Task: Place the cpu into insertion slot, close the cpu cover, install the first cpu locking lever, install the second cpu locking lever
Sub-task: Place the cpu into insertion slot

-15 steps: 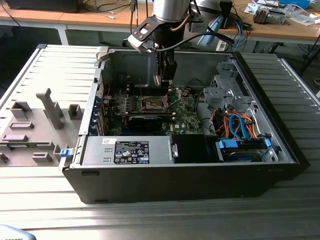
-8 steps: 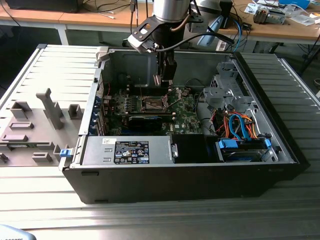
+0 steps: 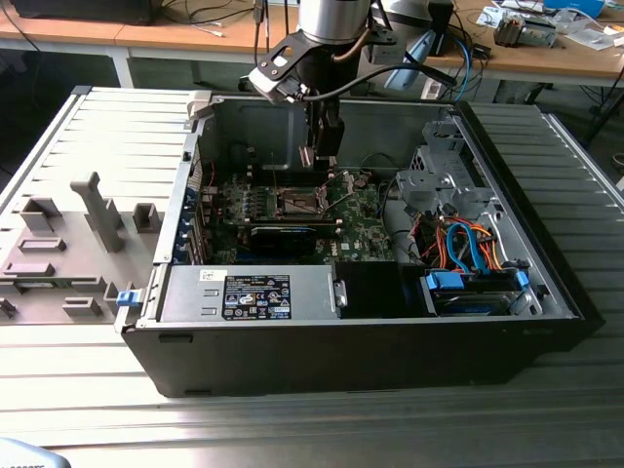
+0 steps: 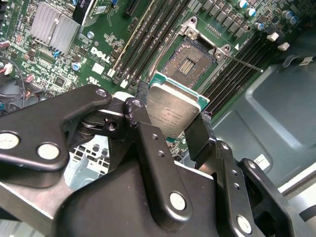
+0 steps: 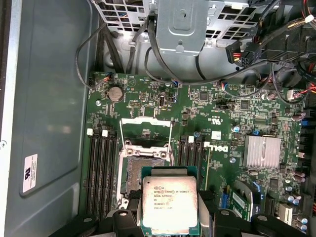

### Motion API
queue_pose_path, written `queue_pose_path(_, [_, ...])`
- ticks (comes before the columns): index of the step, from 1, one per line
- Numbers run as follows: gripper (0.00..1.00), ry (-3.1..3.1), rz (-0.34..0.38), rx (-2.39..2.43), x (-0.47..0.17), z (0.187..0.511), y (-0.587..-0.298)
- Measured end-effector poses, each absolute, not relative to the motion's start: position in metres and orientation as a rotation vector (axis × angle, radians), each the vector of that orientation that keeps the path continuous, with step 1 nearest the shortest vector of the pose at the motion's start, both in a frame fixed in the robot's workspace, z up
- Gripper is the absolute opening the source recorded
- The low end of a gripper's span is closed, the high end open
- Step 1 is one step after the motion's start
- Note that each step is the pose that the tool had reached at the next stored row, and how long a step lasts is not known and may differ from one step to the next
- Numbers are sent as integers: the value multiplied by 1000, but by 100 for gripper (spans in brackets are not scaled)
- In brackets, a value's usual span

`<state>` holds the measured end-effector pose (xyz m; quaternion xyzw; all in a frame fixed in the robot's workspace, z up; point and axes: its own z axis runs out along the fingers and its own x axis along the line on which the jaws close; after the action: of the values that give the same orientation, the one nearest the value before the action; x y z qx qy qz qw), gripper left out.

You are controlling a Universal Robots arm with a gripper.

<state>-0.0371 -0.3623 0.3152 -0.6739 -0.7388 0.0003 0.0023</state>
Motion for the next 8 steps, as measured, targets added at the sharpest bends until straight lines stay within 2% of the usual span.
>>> queue_pose_path(8, [54, -2307, 1, -2126, -37, 315, -362])
